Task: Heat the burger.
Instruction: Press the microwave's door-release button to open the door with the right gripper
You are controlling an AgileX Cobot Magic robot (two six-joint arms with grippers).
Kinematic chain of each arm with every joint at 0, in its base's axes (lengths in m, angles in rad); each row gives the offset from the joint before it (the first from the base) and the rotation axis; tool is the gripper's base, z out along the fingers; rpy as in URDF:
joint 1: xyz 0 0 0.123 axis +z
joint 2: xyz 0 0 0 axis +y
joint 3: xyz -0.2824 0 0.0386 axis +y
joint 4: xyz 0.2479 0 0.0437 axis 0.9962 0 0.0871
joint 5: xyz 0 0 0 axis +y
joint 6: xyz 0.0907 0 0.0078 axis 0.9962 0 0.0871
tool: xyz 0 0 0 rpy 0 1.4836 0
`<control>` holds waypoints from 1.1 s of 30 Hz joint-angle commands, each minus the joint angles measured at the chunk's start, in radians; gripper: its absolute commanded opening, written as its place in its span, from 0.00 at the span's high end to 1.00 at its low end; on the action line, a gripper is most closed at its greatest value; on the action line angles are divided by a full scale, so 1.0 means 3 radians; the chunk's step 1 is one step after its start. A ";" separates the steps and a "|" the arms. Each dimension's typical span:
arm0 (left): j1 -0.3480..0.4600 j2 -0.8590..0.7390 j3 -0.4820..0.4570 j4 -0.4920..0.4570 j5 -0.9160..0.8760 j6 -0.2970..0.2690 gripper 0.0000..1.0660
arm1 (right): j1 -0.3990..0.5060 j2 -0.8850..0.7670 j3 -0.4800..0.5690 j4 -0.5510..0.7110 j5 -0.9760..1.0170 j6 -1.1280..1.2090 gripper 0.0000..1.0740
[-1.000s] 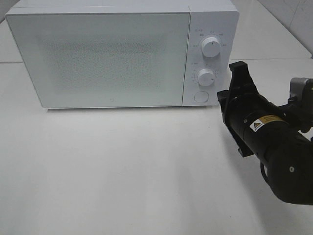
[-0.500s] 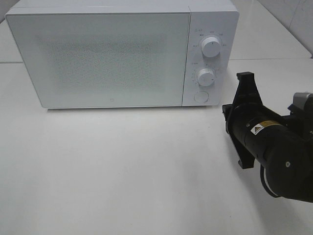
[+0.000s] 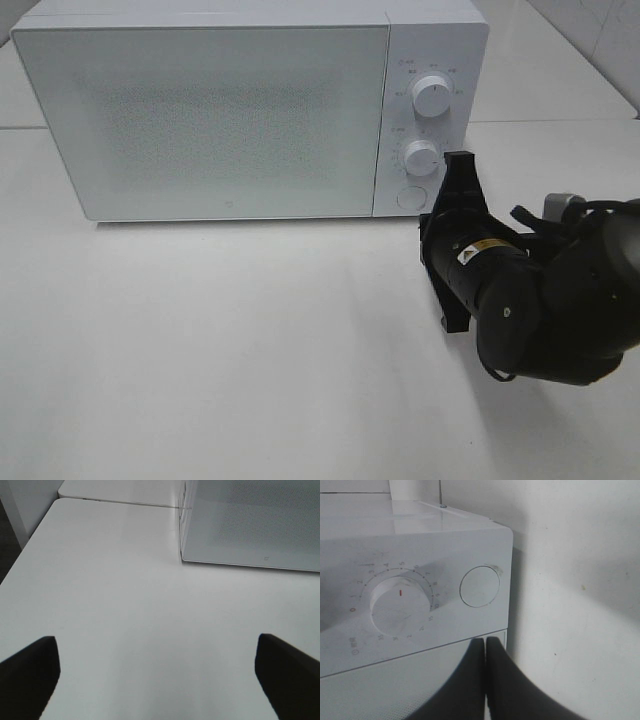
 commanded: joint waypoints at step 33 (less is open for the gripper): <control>0.0010 -0.0013 0.0003 -0.0013 0.0007 0.0010 0.08 | -0.0410 0.0743 -0.1050 0.0053 0.0380 -0.0127 1.00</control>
